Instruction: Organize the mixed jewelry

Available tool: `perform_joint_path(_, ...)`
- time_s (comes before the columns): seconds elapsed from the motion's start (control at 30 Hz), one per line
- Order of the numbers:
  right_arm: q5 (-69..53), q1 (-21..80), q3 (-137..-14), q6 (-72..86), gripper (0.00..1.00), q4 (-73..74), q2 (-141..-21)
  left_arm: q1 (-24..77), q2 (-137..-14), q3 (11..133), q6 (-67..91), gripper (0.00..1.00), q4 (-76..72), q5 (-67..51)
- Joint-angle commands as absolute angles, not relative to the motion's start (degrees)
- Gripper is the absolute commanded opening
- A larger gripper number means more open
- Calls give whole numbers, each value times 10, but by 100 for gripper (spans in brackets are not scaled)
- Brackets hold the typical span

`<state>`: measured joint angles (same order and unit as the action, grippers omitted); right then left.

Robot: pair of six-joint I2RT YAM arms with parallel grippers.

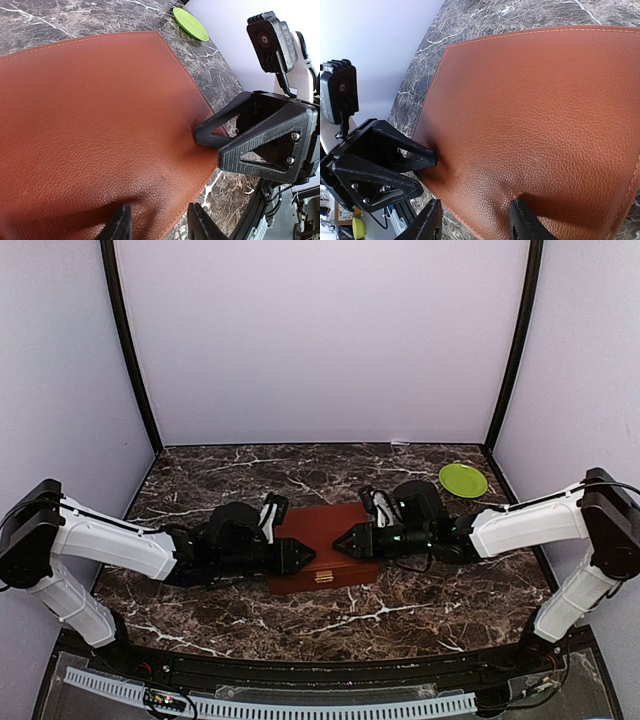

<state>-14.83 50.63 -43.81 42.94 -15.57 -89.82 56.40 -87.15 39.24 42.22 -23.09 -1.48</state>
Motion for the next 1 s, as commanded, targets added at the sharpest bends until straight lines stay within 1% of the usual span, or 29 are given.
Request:
perform_joint_path(0.0, -127, 513, -431, 438, 48, -73, -924, 574, -891, 379, 413, 41, -177, -12)
perform_joint_path(0.1, -129, 515, -459, 413, 52, -62, -897, 574, -871, 422, 375, 44, -179, -8)
perform_joint_path(0.17, -120, 515, -482, 397, 59, -47, -870, 574, -857, 464, 347, 49, -161, 13)
perform_joint_path(0.23, -96, 515, -517, 377, 77, -24, -845, 573, -843, 504, 324, 55, -152, 34)
perform_joint_path(0.27, -87, 512, -533, 367, 84, -11, -837, 573, -836, 521, 317, 59, -146, 49)
perform_joint_path(0.3, -74, 508, -545, 359, 88, -4, -831, 571, -831, 536, 308, 65, -137, 65)
perform_joint_path(0.37, -60, 493, -567, 348, 95, 16, -825, 555, -831, 560, 300, 71, -120, 75)
perform_joint_path(0.43, -60, 468, -576, 339, 97, 22, -828, 522, -837, 571, 301, 75, -118, 50)
perform_joint_path(0.53, -66, 420, -585, 325, 97, 25, -844, 460, -863, 577, 300, 78, -132, -21)
perform_joint_path(0.73, -58, 313, -554, 267, 97, 3, -866, 333, -938, 587, 240, 82, -148, -63)
perform_joint_path(0.87, -67, 219, -507, 225, 98, -37, -835, 241, -896, 516, 231, 84, -197, -70)
perform_joint_path(0.97, -78, 129, -471, 200, 98, -51, -801, 164, -848, 458, 222, 85, -214, -86)
